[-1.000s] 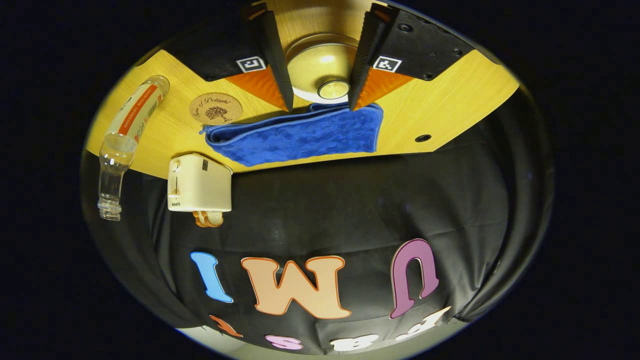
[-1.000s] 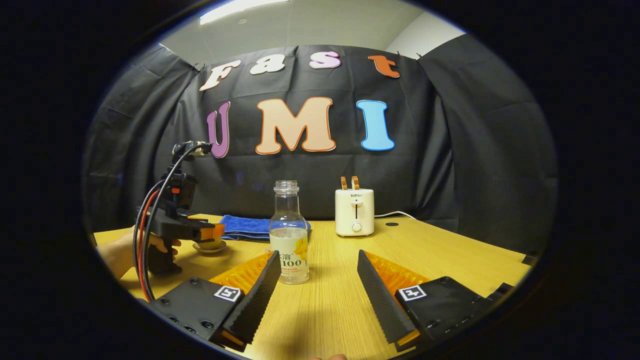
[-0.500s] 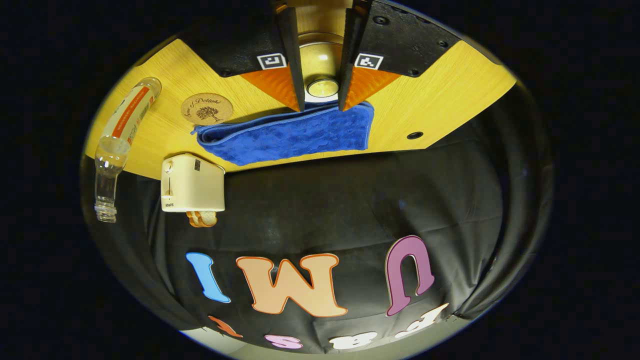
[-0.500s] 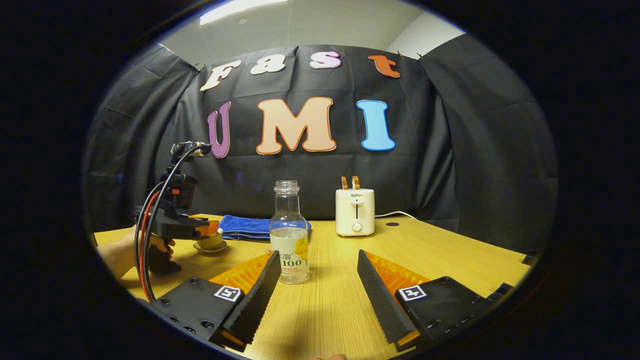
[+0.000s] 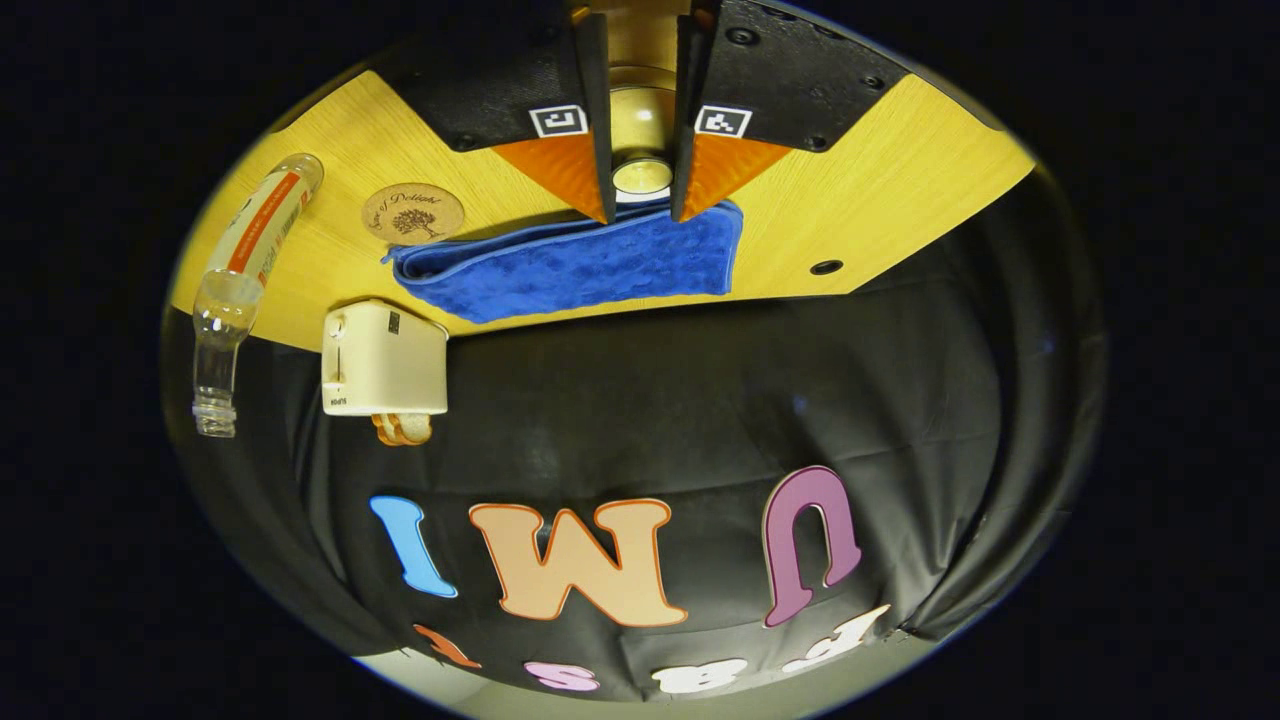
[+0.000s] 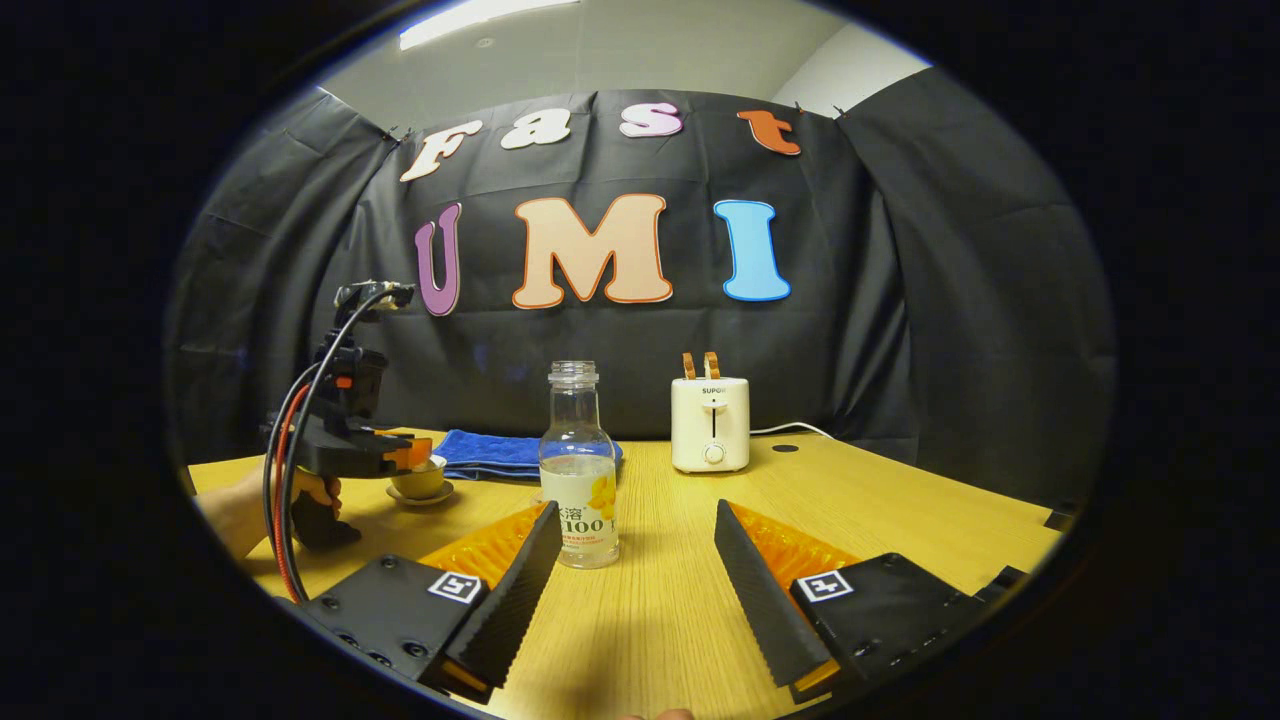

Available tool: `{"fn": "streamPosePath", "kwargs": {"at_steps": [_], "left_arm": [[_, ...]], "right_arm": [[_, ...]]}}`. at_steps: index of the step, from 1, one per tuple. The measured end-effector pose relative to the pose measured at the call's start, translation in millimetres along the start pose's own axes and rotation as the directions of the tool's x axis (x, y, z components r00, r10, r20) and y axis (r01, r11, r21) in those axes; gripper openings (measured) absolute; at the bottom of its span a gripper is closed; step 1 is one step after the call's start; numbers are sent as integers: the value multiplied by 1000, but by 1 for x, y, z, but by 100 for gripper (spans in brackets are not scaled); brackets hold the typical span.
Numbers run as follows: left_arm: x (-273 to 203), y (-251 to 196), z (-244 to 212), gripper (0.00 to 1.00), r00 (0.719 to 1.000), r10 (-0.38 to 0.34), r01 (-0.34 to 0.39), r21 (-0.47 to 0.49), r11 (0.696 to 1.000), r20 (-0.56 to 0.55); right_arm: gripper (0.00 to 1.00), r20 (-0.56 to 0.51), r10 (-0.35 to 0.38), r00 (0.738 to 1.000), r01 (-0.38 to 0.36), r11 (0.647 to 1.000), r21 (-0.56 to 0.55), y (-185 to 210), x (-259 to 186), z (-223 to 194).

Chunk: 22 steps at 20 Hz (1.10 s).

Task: Open the teacup lid with one hand, grasp the water bottle and pour water into the teacup with the other hand; after pouring, place the water bottle on the coaster and then close the teacup lid.

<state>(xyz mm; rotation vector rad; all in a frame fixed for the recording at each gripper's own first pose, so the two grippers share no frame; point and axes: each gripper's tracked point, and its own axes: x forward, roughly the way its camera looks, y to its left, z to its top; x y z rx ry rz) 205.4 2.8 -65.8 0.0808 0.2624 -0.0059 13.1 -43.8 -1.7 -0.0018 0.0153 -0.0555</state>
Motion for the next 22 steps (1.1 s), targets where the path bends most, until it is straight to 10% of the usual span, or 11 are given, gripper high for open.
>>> {"fn": "streamPosePath", "kwargs": {"at_steps": [22], "left_arm": [[-136,27,1,24,986,-9,23,-89,996,165]], "right_arm": [[97,-12,8,1000,-8,1000,0,48,88,-9]]}}
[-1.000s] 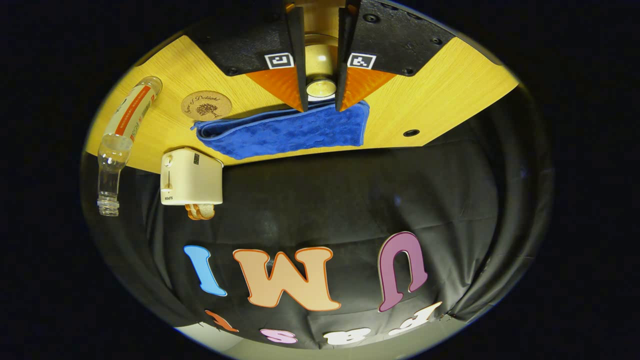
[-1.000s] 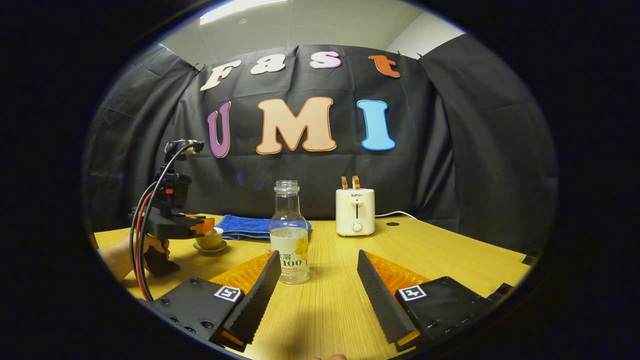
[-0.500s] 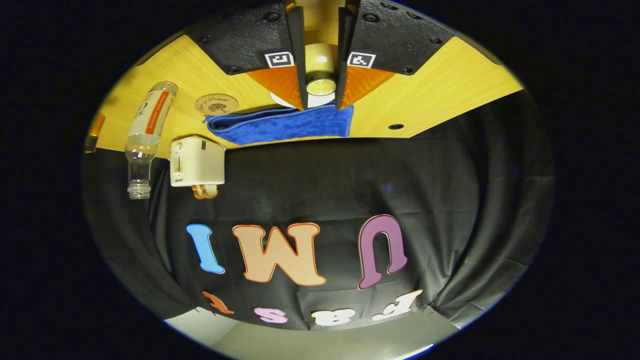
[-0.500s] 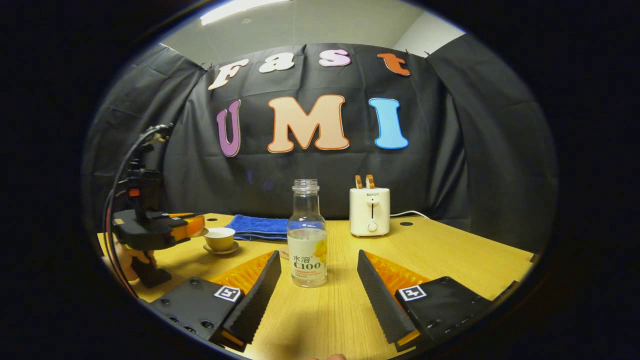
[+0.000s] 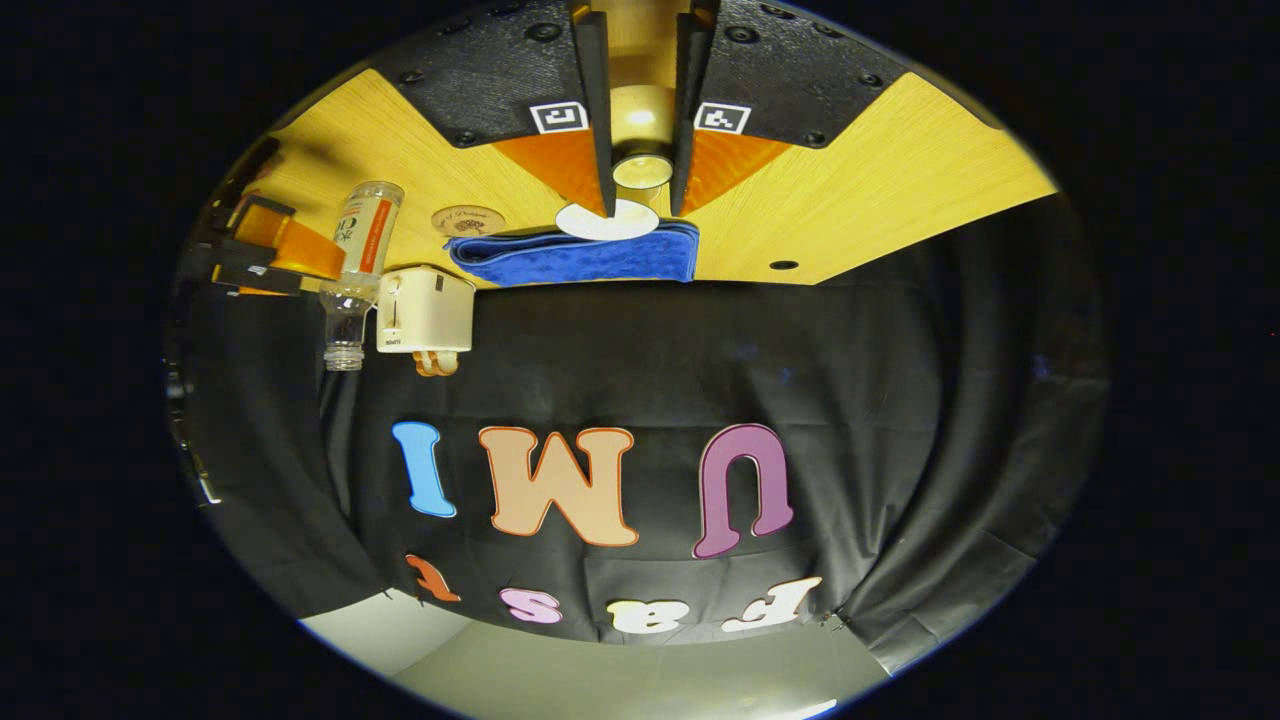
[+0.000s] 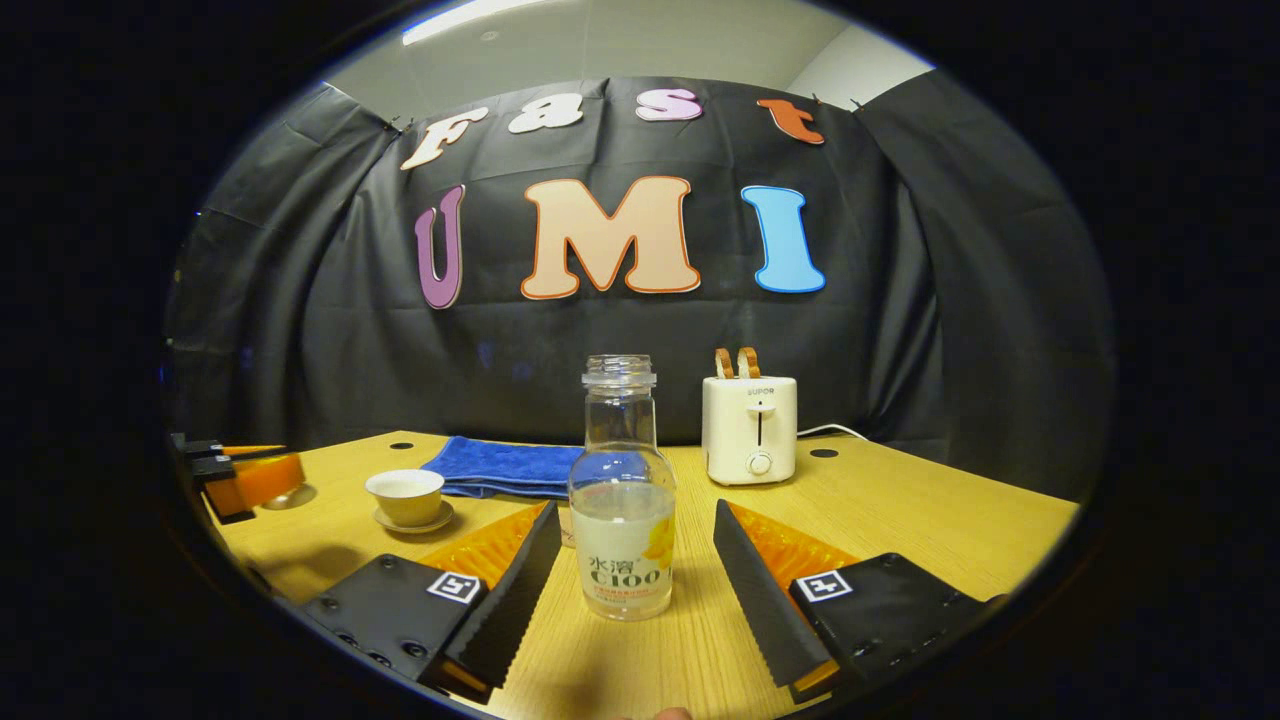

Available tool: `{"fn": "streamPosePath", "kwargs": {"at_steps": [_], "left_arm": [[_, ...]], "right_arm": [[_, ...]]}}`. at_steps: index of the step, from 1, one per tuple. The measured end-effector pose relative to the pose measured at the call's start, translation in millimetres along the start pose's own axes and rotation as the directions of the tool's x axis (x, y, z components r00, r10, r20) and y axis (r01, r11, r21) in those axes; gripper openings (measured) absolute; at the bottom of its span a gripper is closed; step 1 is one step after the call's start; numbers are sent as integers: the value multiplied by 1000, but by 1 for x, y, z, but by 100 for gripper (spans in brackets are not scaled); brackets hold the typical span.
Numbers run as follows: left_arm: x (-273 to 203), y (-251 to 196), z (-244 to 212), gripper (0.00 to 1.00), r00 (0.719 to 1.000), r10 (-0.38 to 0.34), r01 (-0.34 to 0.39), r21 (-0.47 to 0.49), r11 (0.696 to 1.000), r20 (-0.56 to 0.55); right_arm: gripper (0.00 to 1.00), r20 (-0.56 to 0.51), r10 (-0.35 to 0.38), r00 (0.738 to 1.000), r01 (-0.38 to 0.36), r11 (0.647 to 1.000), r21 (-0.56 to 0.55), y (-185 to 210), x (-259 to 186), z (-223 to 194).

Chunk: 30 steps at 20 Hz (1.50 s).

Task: Open the teacup lid with one hand, grasp the water bottle and pour water into the teacup with the other hand; after pouring, place the water bottle on the coaster and then close the teacup lid.

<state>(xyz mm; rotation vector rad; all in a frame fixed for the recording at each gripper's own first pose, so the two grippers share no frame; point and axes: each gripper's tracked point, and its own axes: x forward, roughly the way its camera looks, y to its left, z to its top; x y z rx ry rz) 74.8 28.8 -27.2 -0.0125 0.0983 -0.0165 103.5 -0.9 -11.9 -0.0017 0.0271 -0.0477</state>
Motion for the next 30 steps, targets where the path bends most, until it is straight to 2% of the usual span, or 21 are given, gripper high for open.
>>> {"fn": "streamPosePath", "kwargs": {"at_steps": [4,10,12,14,18,19,21,23,24,25,28,30], "left_arm": [[-8,10,-1,24,1000,5,-5,0,1000,-2],[-12,26,-1,24,1000,17,-17,1,1000,-3],[-11,30,0,24,1000,19,-19,1,1000,-2],[-10,34,-1,24,1000,18,-18,1,1000,-4],[-10,35,-1,24,1000,-4,4,2,1000,-4],[-9,37,-2,24,1000,-6,6,1,1000,-7],[-9,42,-2,24,1000,1,-1,2,1000,-6],[-10,48,-1,24,1000,12,-12,2,1000,-4],[-9,56,-1,24,1000,26,-26,2,1000,-5],[-9,65,-2,24,999,40,-40,1,999,-4],[-9,78,-1,24,998,65,-65,0,998,-6],[-10,82,-2,24,998,70,-70,1,998,-7]], "right_arm": [[96,-7,-25,1000,25,1000,-3,2,32,-3],[97,5,-15,1000,15,1000,1,13,60,-2],[82,0,-8,1000,8,1000,-3,17,64,-3],[81,-5,-6,1000,6,1000,-8,22,69,-4],[80,-9,-14,1000,13,996,-91,38,81,-6],[79,3,-3,1000,3,982,-191,53,85,-2],[79,19,31,999,-22,933,-360,74,87,-4],[79,36,65,997,-39,867,-497,94,86,-6],[79,46,100,994,-51,789,-613,113,87,-12],[79,49,118,992,-55,741,-669,123,89,-15],[79,34,148,988,-71,647,-760,136,91,-25],[79,11,169,985,-89,570,-817,143,92,-34]]}}
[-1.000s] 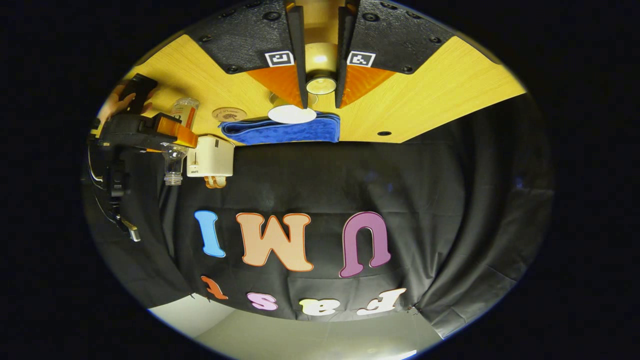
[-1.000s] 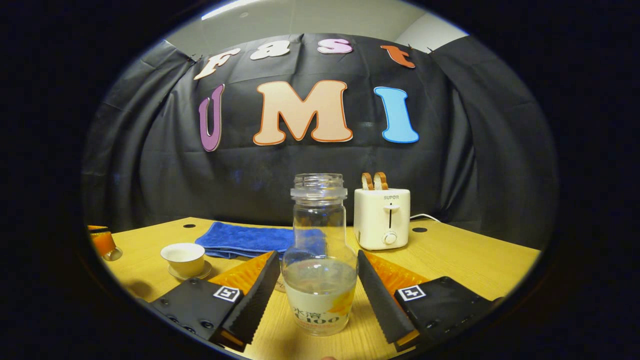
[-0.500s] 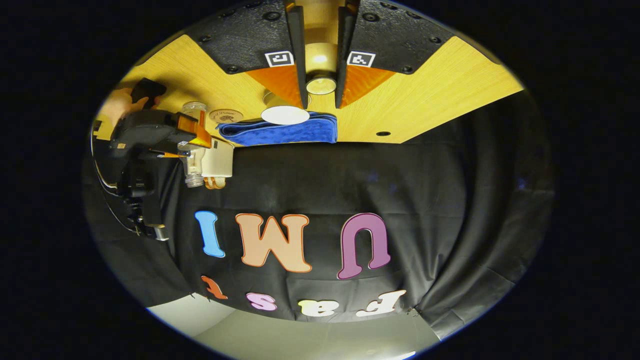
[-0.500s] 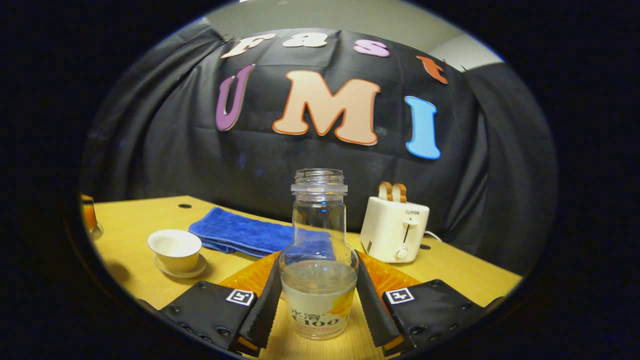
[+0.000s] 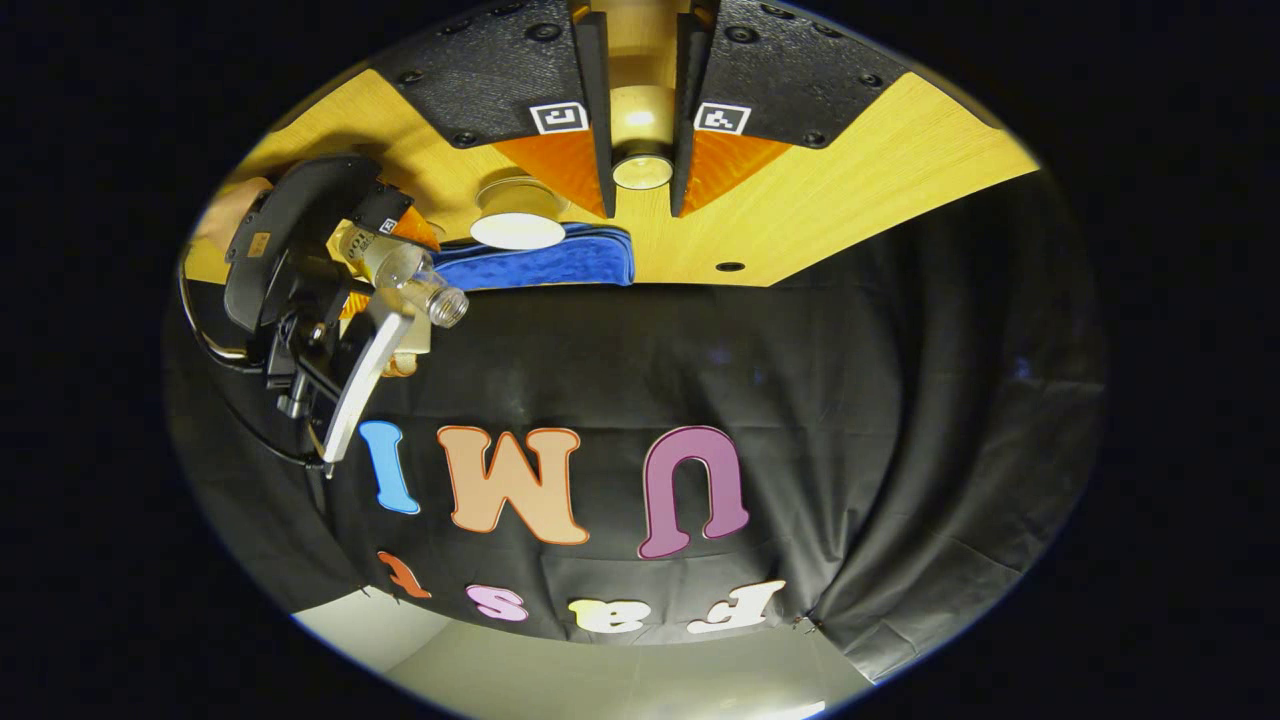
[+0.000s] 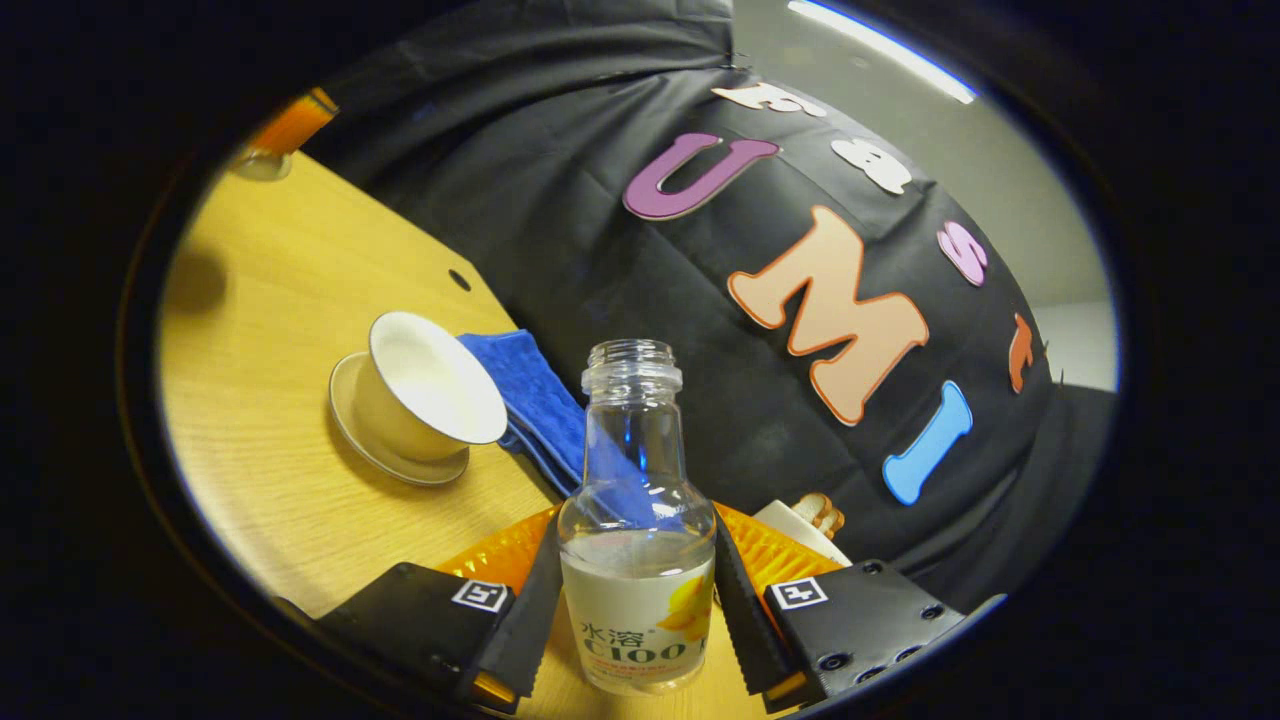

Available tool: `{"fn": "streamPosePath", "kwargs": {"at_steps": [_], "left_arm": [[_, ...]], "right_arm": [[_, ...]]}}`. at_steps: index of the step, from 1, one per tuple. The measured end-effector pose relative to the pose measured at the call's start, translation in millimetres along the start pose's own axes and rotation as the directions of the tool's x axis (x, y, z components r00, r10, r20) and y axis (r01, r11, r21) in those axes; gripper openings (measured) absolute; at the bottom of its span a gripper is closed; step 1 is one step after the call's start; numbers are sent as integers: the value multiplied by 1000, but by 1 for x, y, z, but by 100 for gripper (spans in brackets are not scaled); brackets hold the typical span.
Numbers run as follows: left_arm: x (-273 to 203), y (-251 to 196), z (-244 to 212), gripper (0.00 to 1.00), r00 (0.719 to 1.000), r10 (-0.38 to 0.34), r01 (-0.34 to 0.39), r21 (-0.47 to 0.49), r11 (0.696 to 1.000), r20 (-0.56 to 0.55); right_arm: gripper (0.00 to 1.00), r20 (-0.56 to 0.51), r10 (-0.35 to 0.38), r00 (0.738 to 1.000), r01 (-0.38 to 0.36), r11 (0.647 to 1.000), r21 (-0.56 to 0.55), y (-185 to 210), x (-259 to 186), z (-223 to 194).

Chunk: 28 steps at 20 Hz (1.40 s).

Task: Open the teacup lid with one hand, grasp the water bottle and pour water into the teacup with the other hand; after pouring, place the water bottle on the coaster and then close the teacup lid.

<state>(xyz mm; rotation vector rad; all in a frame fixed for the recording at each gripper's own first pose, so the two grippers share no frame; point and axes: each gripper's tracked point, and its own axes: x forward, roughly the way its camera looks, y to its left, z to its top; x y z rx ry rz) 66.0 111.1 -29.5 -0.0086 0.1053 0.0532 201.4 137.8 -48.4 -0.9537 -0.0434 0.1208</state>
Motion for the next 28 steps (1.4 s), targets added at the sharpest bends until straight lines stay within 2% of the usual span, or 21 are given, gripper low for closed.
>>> {"fn": "streamPosePath", "kwargs": {"at_steps": [2,5,9,14,20,28], "left_arm": [[1,2,0,24,1000,3,-3,1,1000,1],[2,2,0,24,1000,1,-1,1,1000,1],[1,3,-1,24,1000,4,-4,2,1000,1],[1,3,0,24,1000,5,-5,1,1000,1],[2,3,-2,24,1000,6,-6,0,1000,0],[1,3,-2,24,1000,5,-5,-1,1000,-1]], "right_arm": [[79,-14,46,999,-47,995,-90,10,1,0],[79,-53,93,994,-100,984,-146,15,0,-6],[80,-57,112,992,-124,955,-271,15,5,-4],[79,-17,109,994,-107,908,-406,8,-1,7],[79,7,124,992,-100,828,-552,1,5,19],[80,29,137,990,-82,737,-670,2,3,23]]}}
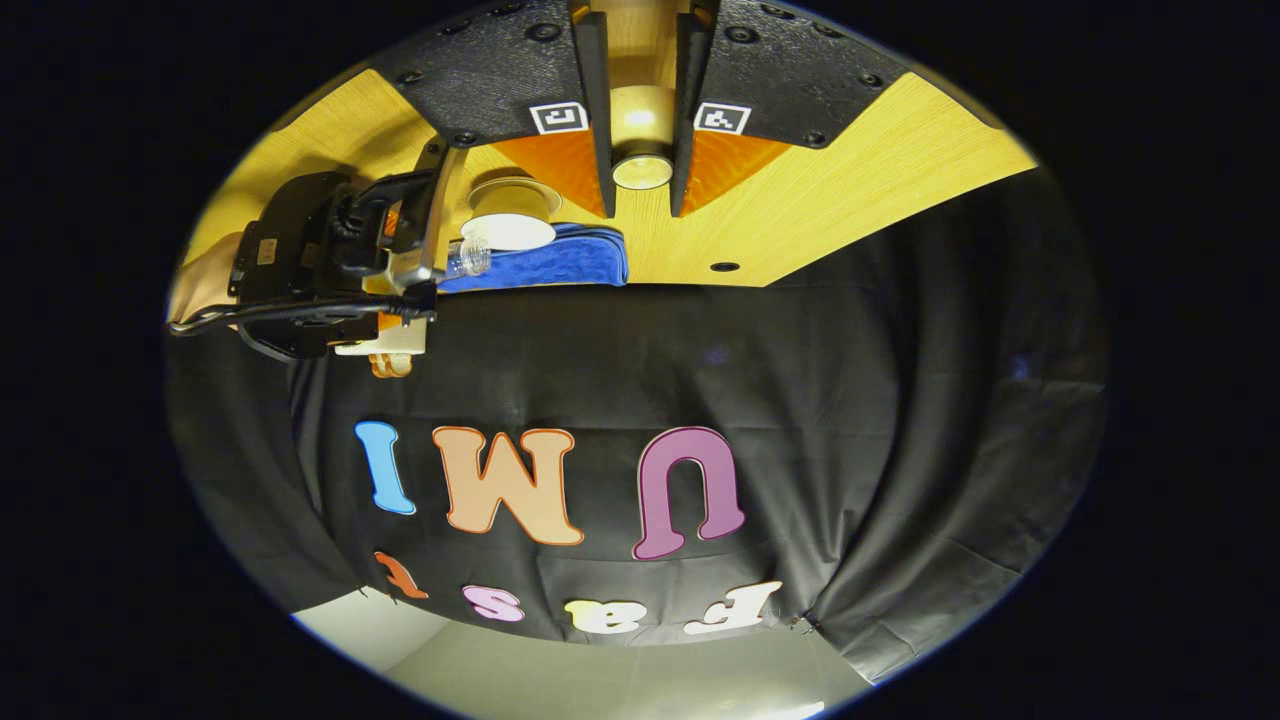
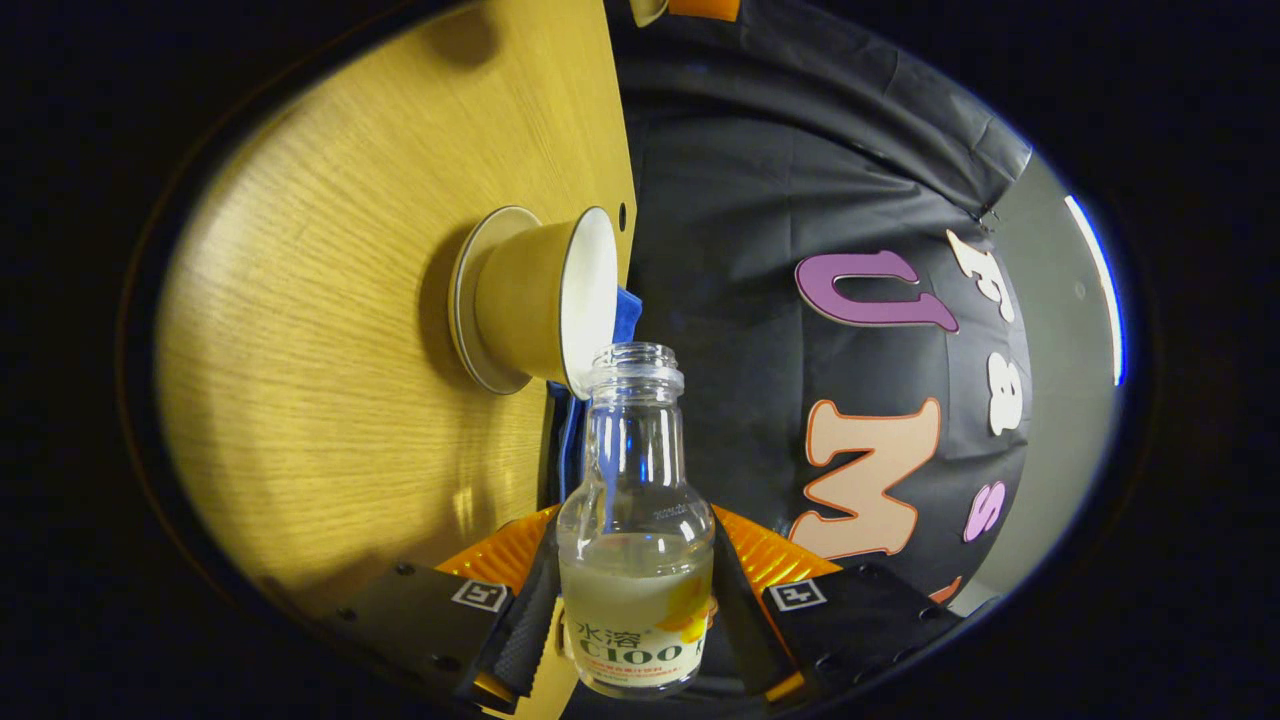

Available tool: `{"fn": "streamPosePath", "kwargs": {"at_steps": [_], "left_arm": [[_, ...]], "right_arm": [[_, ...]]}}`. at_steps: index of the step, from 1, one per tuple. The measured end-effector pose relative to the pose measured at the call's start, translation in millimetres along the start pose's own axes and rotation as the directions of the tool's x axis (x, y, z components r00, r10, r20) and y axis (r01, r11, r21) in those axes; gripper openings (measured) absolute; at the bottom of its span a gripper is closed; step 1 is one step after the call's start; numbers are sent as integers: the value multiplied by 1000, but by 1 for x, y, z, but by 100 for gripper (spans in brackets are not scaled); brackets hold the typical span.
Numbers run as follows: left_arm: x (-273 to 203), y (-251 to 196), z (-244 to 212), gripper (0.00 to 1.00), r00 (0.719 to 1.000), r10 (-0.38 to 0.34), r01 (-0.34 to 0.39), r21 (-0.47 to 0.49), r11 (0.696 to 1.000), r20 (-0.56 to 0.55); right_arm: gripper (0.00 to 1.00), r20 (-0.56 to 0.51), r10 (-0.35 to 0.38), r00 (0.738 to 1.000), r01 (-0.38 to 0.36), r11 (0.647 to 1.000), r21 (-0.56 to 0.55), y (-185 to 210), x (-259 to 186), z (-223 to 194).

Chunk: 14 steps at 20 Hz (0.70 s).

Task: Open the teacup lid with one hand, grasp the water bottle and pour water into the teacup with the other hand; after pouring, place the water bottle on the coaster and then close the teacup lid.

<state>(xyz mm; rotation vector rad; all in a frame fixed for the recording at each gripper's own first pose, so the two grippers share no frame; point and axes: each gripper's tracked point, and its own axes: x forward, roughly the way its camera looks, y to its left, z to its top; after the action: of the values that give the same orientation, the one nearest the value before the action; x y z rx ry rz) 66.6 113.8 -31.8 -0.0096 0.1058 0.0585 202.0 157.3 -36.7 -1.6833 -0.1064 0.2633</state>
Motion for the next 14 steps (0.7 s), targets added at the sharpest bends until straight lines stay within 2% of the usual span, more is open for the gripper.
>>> {"fn": "streamPosePath", "kwargs": {"at_steps": [14], "left_arm": [[1,1,0,24,1000,-2,2,0,1000,0]], "right_arm": [[80,32,-14,999,19,986,-163,-10,1,5]]}}
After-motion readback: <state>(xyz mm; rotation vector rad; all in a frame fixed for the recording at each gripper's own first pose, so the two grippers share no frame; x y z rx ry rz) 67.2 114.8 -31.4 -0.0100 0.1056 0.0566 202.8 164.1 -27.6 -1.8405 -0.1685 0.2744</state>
